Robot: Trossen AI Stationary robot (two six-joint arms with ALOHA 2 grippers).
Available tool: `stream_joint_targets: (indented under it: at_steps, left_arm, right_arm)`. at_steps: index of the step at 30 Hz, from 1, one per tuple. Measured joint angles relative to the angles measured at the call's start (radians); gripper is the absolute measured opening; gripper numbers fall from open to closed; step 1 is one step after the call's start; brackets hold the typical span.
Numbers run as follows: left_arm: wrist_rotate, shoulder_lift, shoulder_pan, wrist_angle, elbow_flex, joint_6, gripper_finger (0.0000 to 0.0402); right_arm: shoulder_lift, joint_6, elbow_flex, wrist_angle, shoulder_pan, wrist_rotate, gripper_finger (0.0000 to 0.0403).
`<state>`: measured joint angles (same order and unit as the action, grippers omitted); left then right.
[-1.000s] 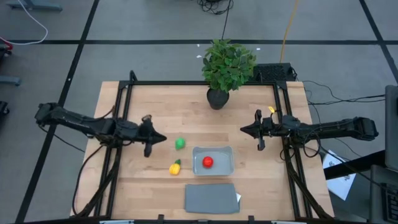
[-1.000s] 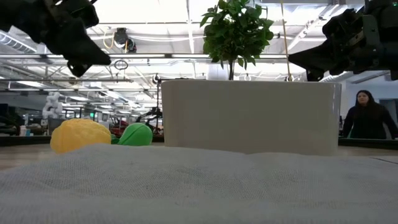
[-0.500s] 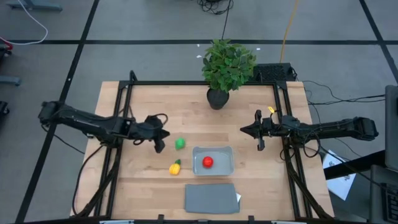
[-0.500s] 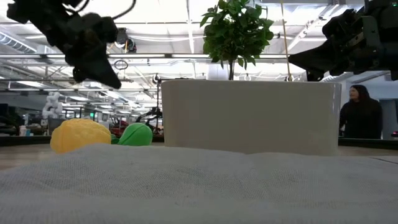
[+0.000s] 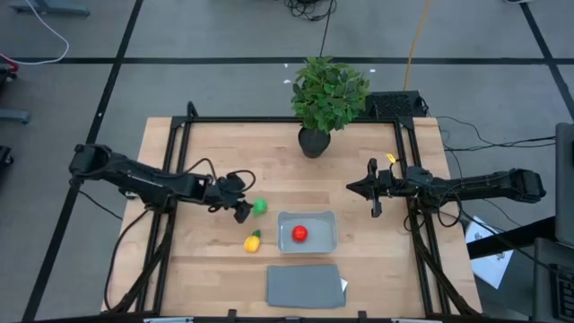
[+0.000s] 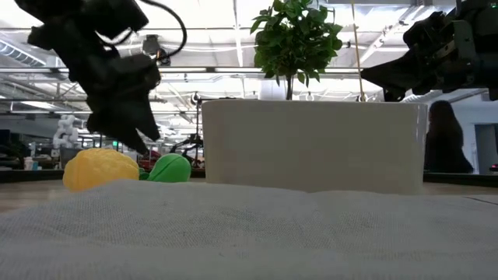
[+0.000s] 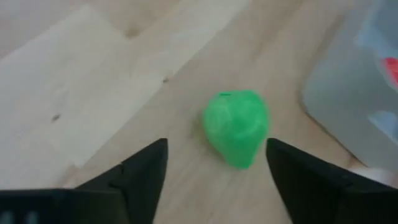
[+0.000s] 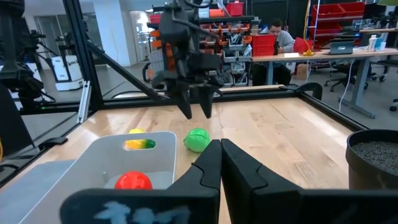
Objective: Pick and placing Produce into tupperware
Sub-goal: Put the pear into the gray bin
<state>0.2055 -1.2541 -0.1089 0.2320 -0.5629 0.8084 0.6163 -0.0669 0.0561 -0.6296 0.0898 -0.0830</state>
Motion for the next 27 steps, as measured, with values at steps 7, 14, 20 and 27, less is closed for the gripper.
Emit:
stream_joint_targets:
  at_steps: [7, 14, 20, 27]
  left_arm:
    - [-0.093, -0.056, 0.067, -0.003, -0.024, 0.0, 0.0343]
    - [-0.134, -0.056, 0.099, 0.008, -0.108, -0.082, 0.0367]
    - [-0.172, -0.113, 0.134, 0.14, -0.214, -0.112, 0.0368]
    - [-0.178, -0.213, 0.145, 0.347, -0.359, -0.093, 0.0368]
  right_arm:
    - [0.0, 0.003, 0.0, 0.0, 0.0, 0.0, 0.0]
    - [0.0, 0.004, 0.0, -0.001, 0.0, 0.0, 0.0]
    - [0.0, 0.004, 0.0, -0.001, 0.0, 0.0, 0.0]
    - [0.0, 0.001, 0.0, -0.003, 0.0, 0.0, 0.0]
